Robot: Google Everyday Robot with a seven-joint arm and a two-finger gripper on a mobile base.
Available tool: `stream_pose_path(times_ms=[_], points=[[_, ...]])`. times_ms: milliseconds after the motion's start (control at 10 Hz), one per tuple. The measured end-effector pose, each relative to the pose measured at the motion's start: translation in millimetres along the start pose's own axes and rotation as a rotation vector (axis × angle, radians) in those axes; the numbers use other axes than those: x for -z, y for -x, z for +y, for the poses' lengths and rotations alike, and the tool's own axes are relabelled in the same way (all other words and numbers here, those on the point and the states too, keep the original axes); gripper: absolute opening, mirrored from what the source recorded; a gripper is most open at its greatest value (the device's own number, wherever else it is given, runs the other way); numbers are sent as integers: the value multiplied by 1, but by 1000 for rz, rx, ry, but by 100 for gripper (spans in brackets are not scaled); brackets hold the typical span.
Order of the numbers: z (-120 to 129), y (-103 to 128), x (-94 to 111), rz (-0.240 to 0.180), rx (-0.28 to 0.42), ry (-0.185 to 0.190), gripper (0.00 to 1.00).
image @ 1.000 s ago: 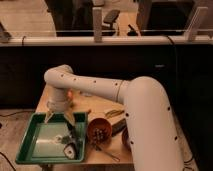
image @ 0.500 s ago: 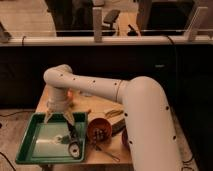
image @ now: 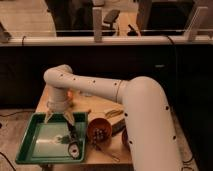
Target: Place brush in tray
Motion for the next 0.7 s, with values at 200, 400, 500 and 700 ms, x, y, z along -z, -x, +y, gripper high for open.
stream_pose_path(times_ms=[200,400,500,700], points=[[0,0,0,0,0,0,80],[0,0,0,0,0,0,80],[0,0,0,0,0,0,80],[0,0,0,0,0,0,80]])
